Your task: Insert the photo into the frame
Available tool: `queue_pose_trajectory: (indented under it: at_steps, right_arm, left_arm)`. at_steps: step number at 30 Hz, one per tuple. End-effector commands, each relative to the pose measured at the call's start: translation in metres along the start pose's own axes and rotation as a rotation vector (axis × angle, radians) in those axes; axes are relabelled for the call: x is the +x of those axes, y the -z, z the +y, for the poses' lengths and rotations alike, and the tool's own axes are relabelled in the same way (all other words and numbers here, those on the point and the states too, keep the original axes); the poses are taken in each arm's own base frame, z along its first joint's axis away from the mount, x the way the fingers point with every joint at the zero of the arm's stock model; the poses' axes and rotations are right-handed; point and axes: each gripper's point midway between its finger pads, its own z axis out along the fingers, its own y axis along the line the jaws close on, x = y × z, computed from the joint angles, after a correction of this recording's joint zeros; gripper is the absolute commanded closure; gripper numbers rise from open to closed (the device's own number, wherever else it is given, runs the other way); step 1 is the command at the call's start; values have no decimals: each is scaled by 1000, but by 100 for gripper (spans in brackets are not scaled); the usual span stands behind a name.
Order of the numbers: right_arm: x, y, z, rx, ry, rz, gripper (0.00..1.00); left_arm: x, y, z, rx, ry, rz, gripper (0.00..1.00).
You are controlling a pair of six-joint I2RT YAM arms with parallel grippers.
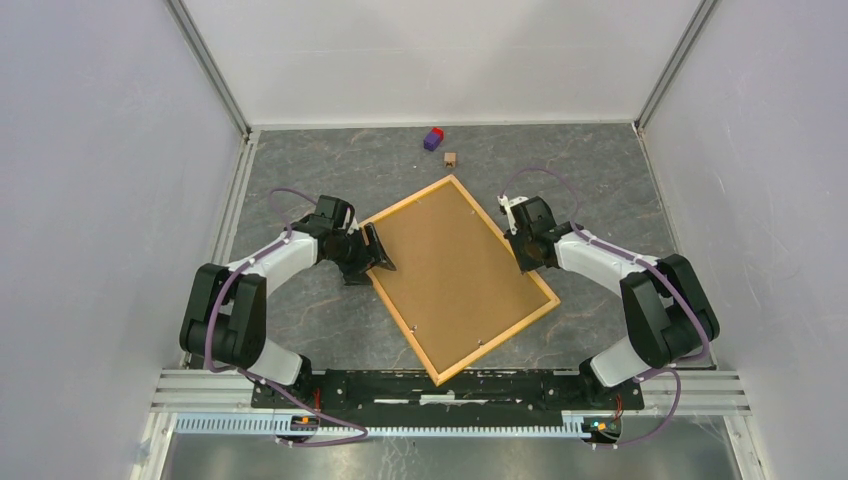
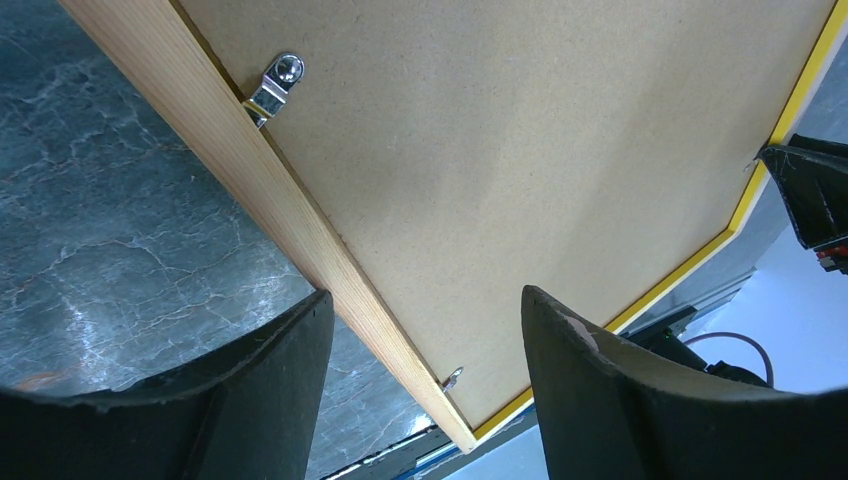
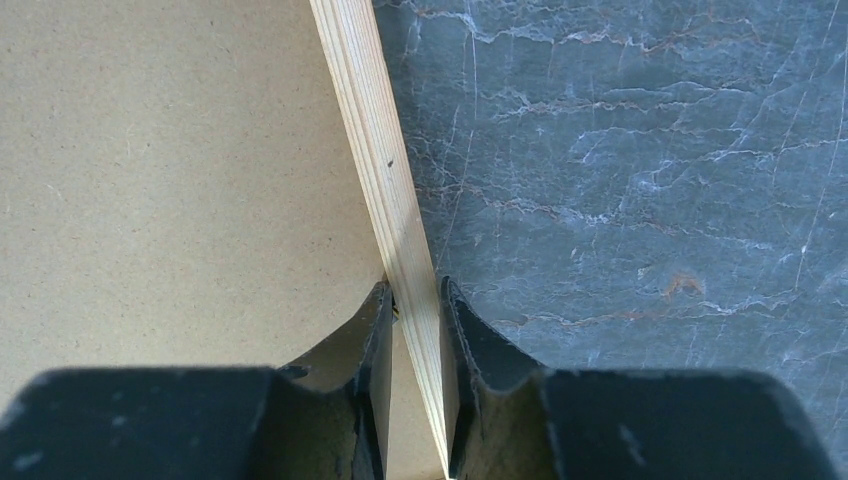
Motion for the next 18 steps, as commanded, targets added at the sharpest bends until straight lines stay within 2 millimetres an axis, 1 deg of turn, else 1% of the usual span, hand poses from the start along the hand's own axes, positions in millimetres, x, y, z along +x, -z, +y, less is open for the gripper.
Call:
queue_pose_trajectory:
  at_steps: [1,3,4,5,7,12,14,18]
  right_arm:
    - [27,-11,13,-36,-3,83,93]
    - [25,-10,14,-37,-6,81,99]
    - [25,-9,14,-35,-7,86,99]
    - [24,-8,14,-36,-6,87,97]
    - [22,-5,13,-34,-3,99,83]
    - [28,1,9,-11,27,124,63]
    - [32,1,6,5,37,132,59]
    - [34,1,3,22,46,141,58]
  left_arm:
    - [3,-15,-4,25,-9,17,25]
    - [2,-15,-4,26,-9,17,25]
    - [2,-15,-4,26,-10,17,25]
    - [2,-15,-4,27,-10,17,25]
    - [2,-15,-5,28,-10,17,25]
    - [2,-15,-5,30,-10,18,26]
    - [2,-15,-5,29,-8,19,26]
    - [1,-15,-7,36,-10,19,26]
